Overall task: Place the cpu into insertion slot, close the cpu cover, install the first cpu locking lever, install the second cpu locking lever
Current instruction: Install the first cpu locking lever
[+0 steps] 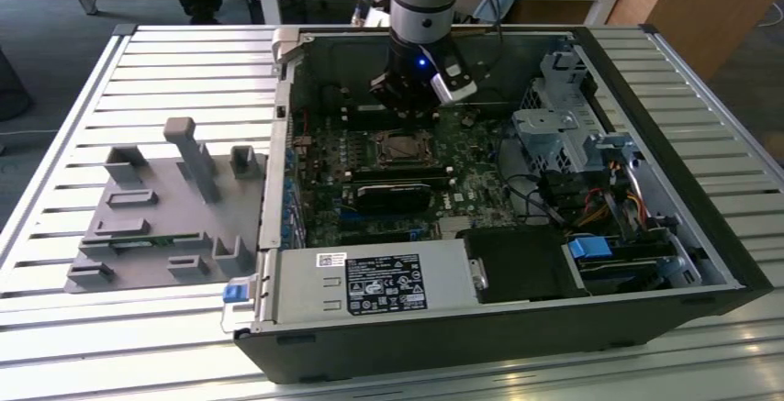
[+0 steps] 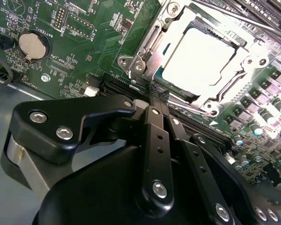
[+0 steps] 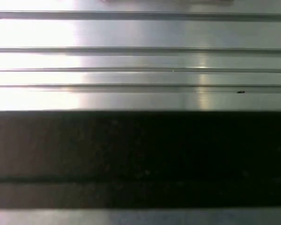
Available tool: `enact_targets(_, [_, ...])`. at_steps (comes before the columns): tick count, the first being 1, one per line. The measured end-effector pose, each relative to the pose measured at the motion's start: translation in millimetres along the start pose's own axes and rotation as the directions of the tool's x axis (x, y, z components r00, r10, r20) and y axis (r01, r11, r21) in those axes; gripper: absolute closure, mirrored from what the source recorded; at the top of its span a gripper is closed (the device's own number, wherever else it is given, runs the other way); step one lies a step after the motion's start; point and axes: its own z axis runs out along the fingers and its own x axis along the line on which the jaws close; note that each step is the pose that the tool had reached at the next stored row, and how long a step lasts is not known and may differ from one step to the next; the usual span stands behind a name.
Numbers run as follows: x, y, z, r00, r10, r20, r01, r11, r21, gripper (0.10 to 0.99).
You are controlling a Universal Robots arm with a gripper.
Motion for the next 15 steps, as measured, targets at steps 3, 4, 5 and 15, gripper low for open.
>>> enact_targets(3, [-0.1,0.3,1.1,1.0000,0.000,0.0000,0.000,1.0000,0.003,0.980])
enact_targets(4, [-0.1,0.3,1.1,1.0000,0.000,0.0000,0.000,1.0000,0.004,0.980])
enact_targets(5, [-0.1,0.3,1.1,1.0000,0.000,0.0000,0.000,1.0000,0.004,0.980])
enact_targets(15, [-0.2,0.6,0.0,1.0000,0.000,0.0005,0.000,1.0000,0.005,0.980])
